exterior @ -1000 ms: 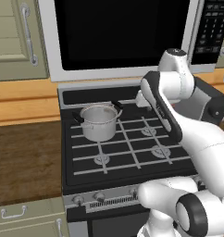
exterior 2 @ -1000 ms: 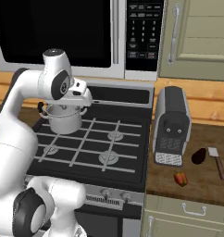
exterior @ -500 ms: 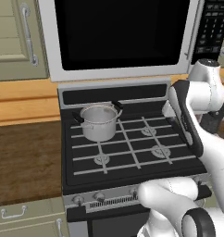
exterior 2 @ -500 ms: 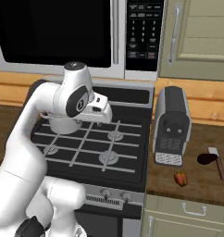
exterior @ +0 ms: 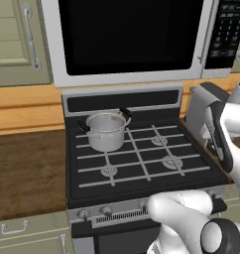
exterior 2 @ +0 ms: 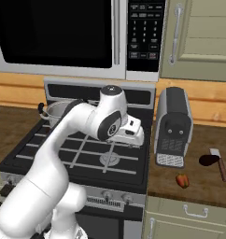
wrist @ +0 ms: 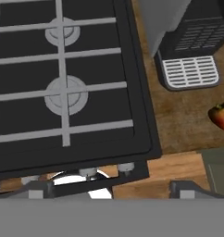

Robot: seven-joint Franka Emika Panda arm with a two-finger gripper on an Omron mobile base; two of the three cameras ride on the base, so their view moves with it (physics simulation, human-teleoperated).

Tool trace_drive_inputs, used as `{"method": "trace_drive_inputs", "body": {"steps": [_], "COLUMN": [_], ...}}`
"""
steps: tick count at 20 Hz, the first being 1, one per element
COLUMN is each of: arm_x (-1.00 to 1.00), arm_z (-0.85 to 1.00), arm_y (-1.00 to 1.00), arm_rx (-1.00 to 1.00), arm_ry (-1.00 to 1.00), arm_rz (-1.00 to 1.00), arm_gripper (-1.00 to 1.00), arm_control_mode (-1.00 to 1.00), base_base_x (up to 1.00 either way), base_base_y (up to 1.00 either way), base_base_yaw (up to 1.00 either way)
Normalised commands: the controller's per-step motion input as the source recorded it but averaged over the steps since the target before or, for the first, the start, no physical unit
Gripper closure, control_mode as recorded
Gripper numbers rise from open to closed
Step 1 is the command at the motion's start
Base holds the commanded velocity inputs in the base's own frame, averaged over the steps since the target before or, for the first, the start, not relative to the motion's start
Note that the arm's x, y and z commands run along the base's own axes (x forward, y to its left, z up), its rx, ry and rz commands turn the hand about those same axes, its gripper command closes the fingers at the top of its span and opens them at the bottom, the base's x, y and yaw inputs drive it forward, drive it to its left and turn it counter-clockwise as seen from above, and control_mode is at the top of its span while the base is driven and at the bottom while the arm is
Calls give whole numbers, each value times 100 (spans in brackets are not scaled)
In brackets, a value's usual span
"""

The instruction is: Put the bell pepper and avocado in the pot. Retrieve the spatula and lightly stir the vegetables in the pot.

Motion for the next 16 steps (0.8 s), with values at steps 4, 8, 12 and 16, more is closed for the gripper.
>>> {"method": "trace_drive_inputs", "body": {"steps": [4, 8, 12, 16], "arm_x": [0, 0, 0, 4], "arm_z": [-56, -51, -46, -34], "arm_y": [-100, -100, -100, -98], "arm_rx": [0, 0, 0, 0], "arm_ry": [10, 6, 4, 0], "arm_rz": [-8, -8, -4, 0], "arm_gripper": [-100, -100, -100, -100], "arm_control_mode": [-100, -100, -100, -100], "base_base_x": [0, 0, 0, 0], "base_base_y": [0, 0, 0, 0], "base_base_yaw": [0, 0, 0, 0]}}
